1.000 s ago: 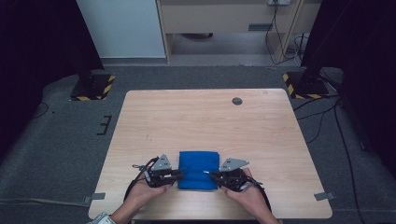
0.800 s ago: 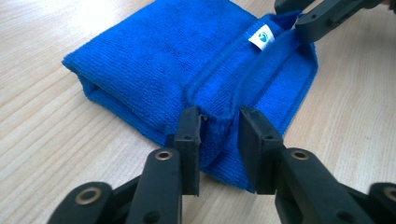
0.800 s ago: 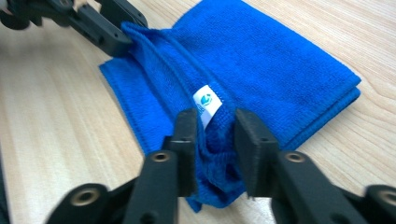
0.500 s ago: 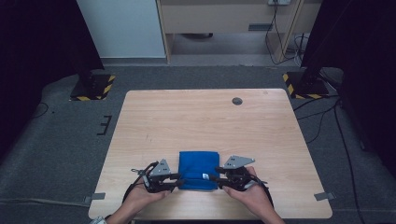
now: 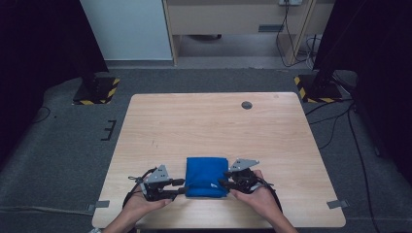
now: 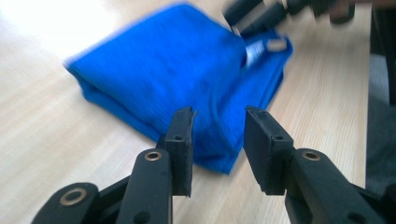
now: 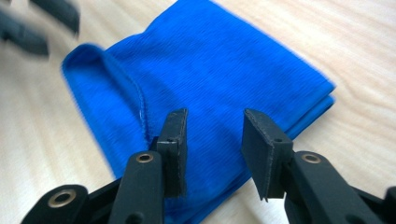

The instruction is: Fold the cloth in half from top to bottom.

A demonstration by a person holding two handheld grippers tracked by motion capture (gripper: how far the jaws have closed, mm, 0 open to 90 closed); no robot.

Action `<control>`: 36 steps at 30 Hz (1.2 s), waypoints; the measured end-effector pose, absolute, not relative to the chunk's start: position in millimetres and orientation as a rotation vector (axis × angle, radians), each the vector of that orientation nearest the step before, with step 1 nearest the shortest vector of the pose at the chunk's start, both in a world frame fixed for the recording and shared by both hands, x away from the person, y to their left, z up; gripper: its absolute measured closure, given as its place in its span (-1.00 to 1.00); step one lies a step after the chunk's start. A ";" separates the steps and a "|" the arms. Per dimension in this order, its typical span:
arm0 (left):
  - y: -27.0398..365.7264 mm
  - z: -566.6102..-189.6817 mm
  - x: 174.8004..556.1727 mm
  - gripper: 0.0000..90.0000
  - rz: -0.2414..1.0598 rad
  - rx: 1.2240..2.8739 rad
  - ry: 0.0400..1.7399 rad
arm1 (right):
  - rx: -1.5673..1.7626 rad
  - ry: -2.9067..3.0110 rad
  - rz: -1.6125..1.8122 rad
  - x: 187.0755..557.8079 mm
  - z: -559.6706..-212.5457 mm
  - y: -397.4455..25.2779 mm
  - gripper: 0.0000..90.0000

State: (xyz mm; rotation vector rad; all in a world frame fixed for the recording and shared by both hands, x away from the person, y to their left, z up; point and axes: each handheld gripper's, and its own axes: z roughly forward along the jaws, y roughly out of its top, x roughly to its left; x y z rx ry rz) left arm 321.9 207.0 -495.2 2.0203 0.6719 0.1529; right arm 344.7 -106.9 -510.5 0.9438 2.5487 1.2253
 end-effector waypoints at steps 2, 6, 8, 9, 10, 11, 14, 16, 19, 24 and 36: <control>205.9 -492.0 327.8 0.40 0.171 1.993 0.683 | 0.937 2.561 1.219 340.0 -511.2 -107.0 0.32; 196.7 -498.6 340.9 0.33 0.214 2.037 0.712 | 0.894 2.585 1.196 334.2 -512.2 -106.2 0.26; 191.4 -503.2 342.4 0.32 0.245 2.070 0.710 | 0.885 2.594 1.178 333.2 -513.2 -105.8 0.19; 188.8 -505.5 341.8 0.32 0.250 2.092 0.696 | 0.889 2.589 1.175 333.1 -514.3 -105.3 0.16; 186.4 -507.8 340.1 0.30 0.280 2.126 0.677 | 0.883 2.596 1.166 332.9 -515.1 -105.1 0.12; 184.8 -510.2 338.5 0.27 0.305 2.156 0.660 | 0.871 2.600 1.154 332.6 -515.8 -104.7 0.07; 184.2 -514.3 334.8 0.09 0.307 2.185 0.665 | 0.848 2.588 1.109 330.7 -518.4 -103.2 -0.13; 184.3 -515.0 332.9 0.04 0.330 2.209 0.652 | 0.842 2.586 1.101 330.2 -518.7 -103.0 -0.17; 183.3 -517.7 331.0 -0.12 0.320 2.237 0.654 | 0.819 2.596 1.082 329.0 -520.2 -102.4 -0.27; 183.9 -514.9 335.7 -0.56 0.323 2.217 0.726 | 0.850 2.583 1.113 333.1 -519.2 -102.0 -0.53; 198.2 -500.9 357.2 -0.85 0.347 2.177 0.817 | 0.961 2.489 1.204 360.6 -503.6 -114.1 -0.79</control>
